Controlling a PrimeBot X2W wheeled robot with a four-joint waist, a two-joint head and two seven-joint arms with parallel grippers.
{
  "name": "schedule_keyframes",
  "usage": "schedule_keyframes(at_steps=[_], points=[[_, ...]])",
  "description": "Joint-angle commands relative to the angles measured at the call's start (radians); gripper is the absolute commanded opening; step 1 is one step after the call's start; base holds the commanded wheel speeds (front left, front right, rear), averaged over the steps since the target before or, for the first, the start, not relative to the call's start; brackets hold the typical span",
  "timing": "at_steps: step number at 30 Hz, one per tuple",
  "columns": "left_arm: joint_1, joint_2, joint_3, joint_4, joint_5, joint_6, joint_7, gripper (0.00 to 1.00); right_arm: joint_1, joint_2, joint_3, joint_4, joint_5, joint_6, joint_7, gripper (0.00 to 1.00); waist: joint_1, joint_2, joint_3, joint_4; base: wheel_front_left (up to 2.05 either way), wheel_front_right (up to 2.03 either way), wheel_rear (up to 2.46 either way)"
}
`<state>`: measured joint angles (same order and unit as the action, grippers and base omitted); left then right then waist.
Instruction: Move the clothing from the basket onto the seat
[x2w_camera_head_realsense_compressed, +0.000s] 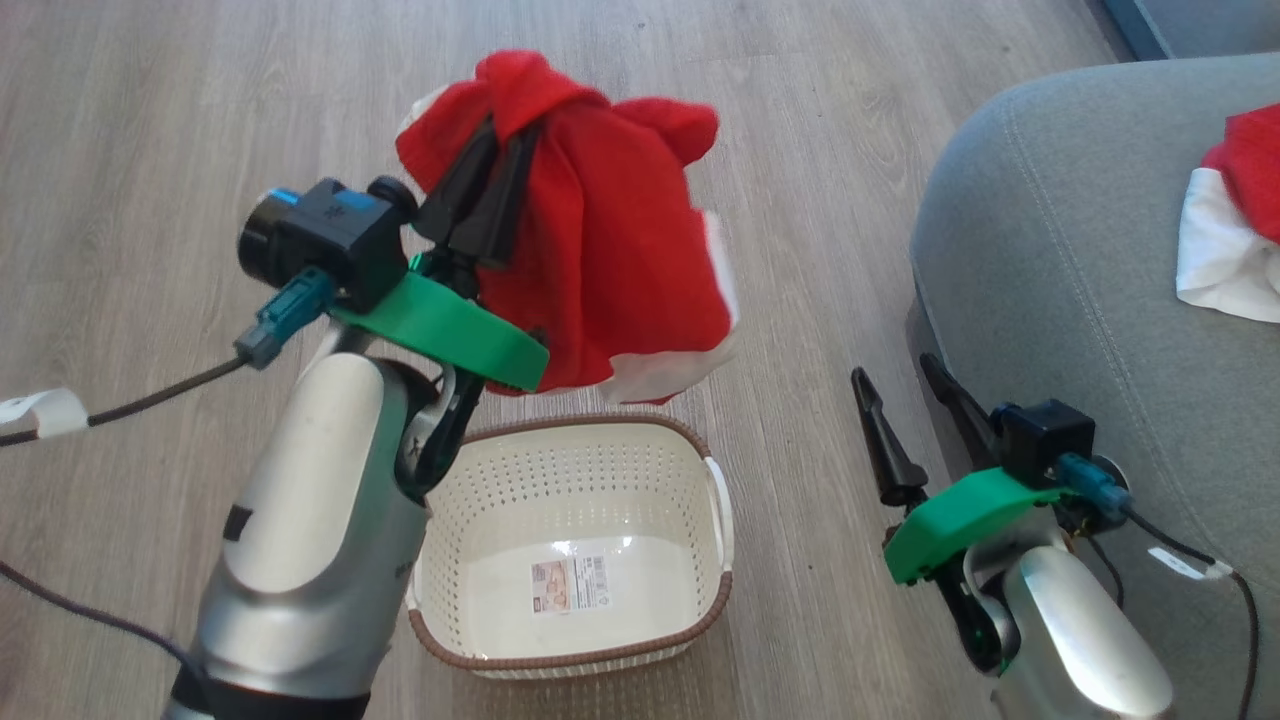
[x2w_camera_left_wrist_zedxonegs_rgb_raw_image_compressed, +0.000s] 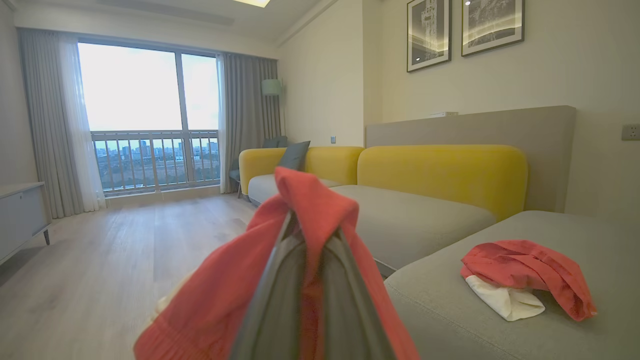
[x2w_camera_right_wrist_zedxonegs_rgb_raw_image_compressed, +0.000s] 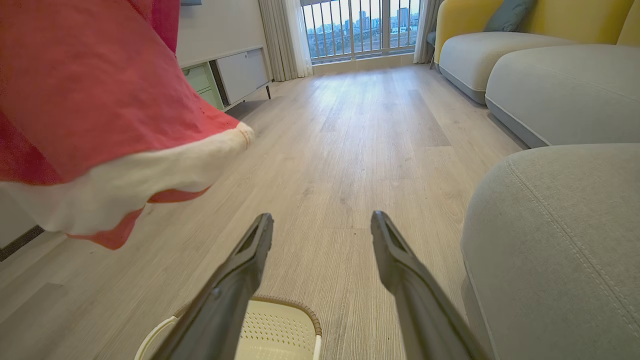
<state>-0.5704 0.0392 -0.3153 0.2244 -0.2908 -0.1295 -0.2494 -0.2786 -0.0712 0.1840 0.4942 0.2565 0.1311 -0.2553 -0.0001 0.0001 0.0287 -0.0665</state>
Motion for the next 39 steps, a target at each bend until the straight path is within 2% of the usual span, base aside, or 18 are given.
schedule_keyframes(at_steps=[1, 7, 11, 16, 17, 20, 28, 37, 39], points=[[-0.054, 0.019, 0.031, -0.042, 0.003, -0.001, -0.012, 0.00, -0.016, -0.001, 0.018, -0.027, 0.009, 0.000, -0.006, 1.00, 0.0001, -0.0001, 0.000, 0.001, 0.00, 0.00, 0.00], [-0.057, 0.020, 0.031, -0.061, -0.002, -0.001, -0.012, 0.00, -0.011, 0.000, 0.017, -0.029, 0.008, 0.000, -0.006, 1.00, 0.0001, -0.0001, 0.002, -0.003, 0.00, 0.00, 0.00], [-0.049, 0.019, 0.025, -0.066, -0.006, -0.001, -0.012, 0.00, -0.035, 0.001, 0.058, -0.056, 0.016, 0.000, -0.006, 1.00, 0.0001, -0.0001, 0.007, -0.004, 0.00, 0.00, 0.00], [-0.041, 0.017, 0.026, -0.069, -0.011, -0.001, -0.012, 0.00, -0.104, 0.000, 0.173, -0.106, 0.035, 0.000, -0.006, 1.00, 0.0001, -0.0001, 0.011, -0.004, 0.00, 0.00, 0.00], [-0.037, 0.016, 0.027, -0.071, -0.013, -0.001, -0.012, 0.00, -0.141, -0.001, 0.232, -0.114, 0.046, 0.000, -0.006, 1.00, 0.0001, -0.0001, 0.012, -0.001, 0.00, 0.00, 0.00], [-0.029, 0.014, 0.020, -0.072, -0.016, -0.001, -0.012, 0.00, -0.204, -0.004, 0.315, -0.117, 0.063, 0.000, -0.006, 1.00, 0.0001, -0.0001, 0.014, 0.007, 0.00, 0.00, 0.00], [-0.023, 0.012, -0.016, -0.070, -0.030, -0.001, -0.012, 0.00, -0.351, 0.004, 0.465, -0.038, 0.089, 0.000, -0.006, 1.00, 0.0001, -0.0001, 0.014, 0.036, 0.00, 0.00, 0.00], [-0.020, 0.011, -0.094, -0.067, -0.067, -0.001, -0.012, 0.00, -0.450, 0.019, 0.496, 0.079, 0.082, 0.000, -0.006, 1.00, 0.0001, -0.0001, 0.022, 0.070, 0.00, 0.00, 0.00], [-0.021, 0.011, -0.116, -0.065, -0.078, 0.001, -0.012, 0.00, -0.464, 0.020, 0.522, 0.097, 0.111, 0.000, -0.006, 1.00, 0.0001, -0.0001, 0.024, 0.081, 0.00, 0.00, 0.00]])
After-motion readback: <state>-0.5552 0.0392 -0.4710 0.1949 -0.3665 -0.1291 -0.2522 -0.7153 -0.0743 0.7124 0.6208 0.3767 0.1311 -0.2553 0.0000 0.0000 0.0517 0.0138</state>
